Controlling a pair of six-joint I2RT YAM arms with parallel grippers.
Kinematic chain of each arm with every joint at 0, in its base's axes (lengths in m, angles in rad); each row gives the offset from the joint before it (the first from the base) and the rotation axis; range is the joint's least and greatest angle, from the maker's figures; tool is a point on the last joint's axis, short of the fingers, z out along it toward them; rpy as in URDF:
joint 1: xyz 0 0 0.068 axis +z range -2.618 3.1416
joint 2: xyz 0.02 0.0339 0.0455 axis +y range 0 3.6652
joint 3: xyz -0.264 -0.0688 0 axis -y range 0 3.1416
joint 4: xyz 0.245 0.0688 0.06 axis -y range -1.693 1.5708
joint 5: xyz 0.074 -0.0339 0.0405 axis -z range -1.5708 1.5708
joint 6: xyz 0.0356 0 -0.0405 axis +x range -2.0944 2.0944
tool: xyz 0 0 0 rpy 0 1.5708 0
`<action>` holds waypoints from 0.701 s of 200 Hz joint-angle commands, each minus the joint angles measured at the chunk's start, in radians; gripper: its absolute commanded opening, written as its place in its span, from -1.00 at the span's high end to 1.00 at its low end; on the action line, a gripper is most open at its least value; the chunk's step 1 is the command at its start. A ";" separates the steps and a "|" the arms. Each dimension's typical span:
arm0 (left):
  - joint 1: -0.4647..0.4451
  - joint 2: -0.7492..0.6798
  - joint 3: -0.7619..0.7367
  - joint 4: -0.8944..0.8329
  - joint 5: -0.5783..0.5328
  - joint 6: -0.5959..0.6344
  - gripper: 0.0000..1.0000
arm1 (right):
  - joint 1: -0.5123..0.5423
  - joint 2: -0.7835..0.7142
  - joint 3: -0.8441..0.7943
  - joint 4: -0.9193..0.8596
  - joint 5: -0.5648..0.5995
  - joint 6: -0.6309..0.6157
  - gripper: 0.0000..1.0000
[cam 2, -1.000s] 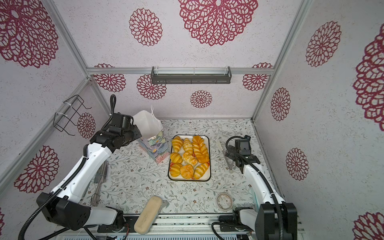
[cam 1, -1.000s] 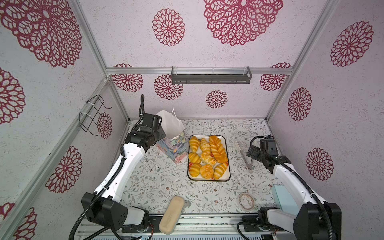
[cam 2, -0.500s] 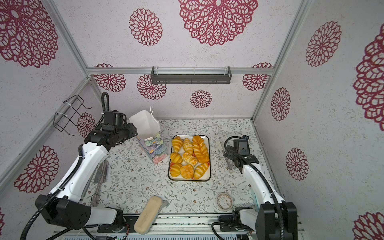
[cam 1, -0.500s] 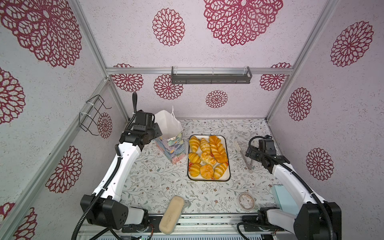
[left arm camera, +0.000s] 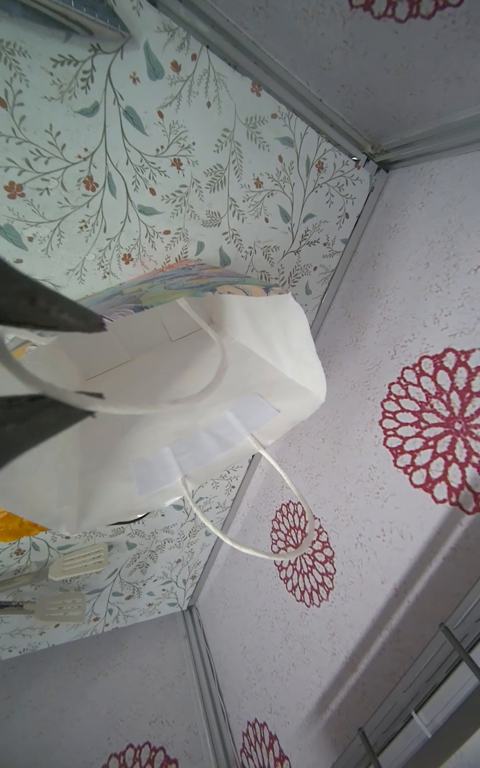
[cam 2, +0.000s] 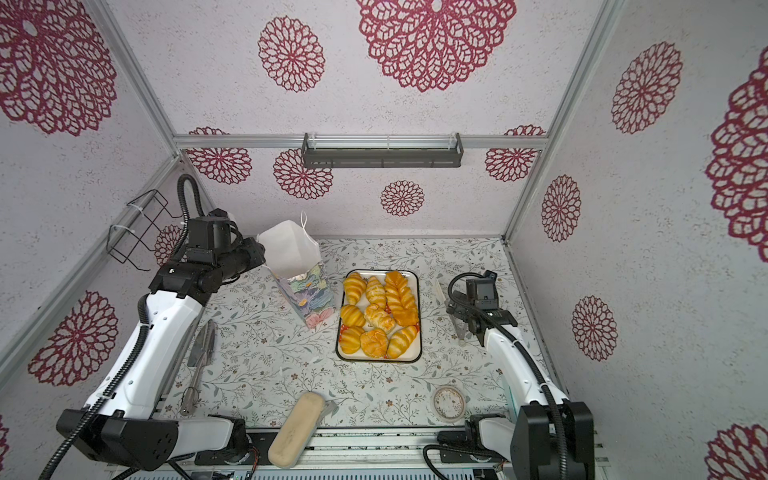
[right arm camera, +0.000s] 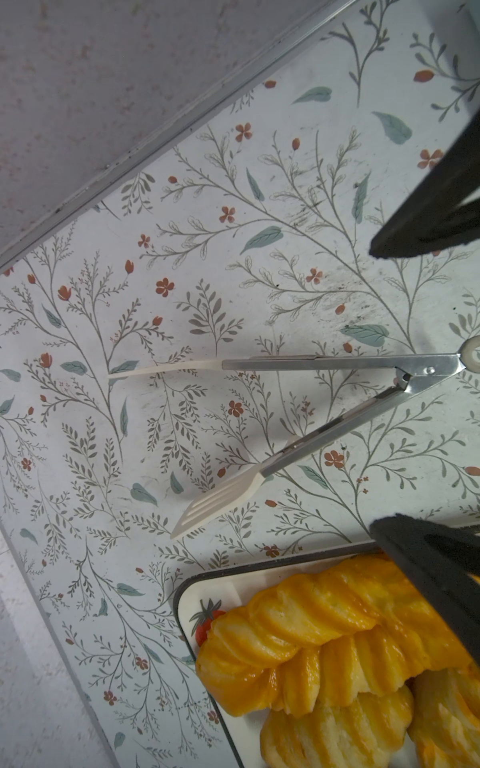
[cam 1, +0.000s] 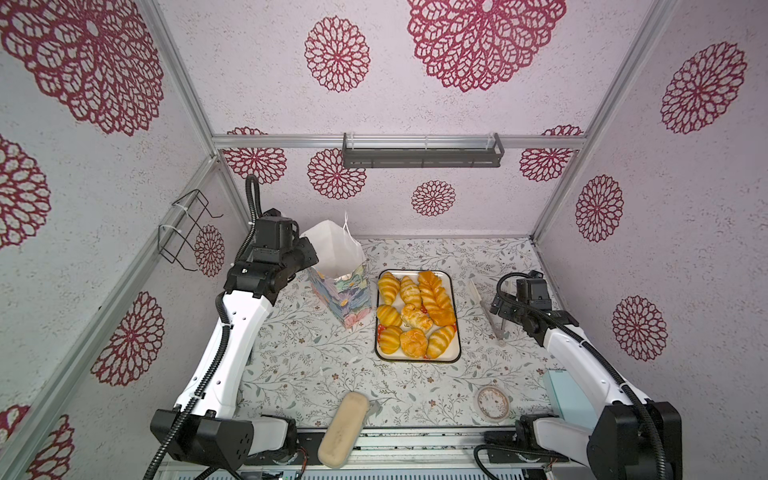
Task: Place the fake bread into the paper bag
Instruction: 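Close the left gripper on the paper bag handle and lift it slightly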
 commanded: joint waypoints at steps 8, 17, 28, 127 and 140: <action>0.050 -0.013 -0.019 0.009 0.062 -0.002 0.68 | 0.005 0.008 0.016 -0.017 0.021 0.001 -0.98; 0.071 -0.013 -0.034 0.018 0.091 -0.003 0.76 | 0.003 0.013 0.021 -0.019 0.021 0.001 -0.98; 0.097 -0.017 -0.048 0.024 0.122 -0.001 0.87 | 0.003 0.020 0.027 -0.024 0.024 0.001 -0.98; 0.180 -0.028 -0.131 0.116 0.304 0.048 1.00 | -0.039 0.096 0.045 -0.042 0.032 -0.020 -0.98; 0.185 -0.024 -0.124 0.114 0.307 0.054 1.00 | -0.051 0.121 0.046 -0.037 0.016 -0.027 -0.98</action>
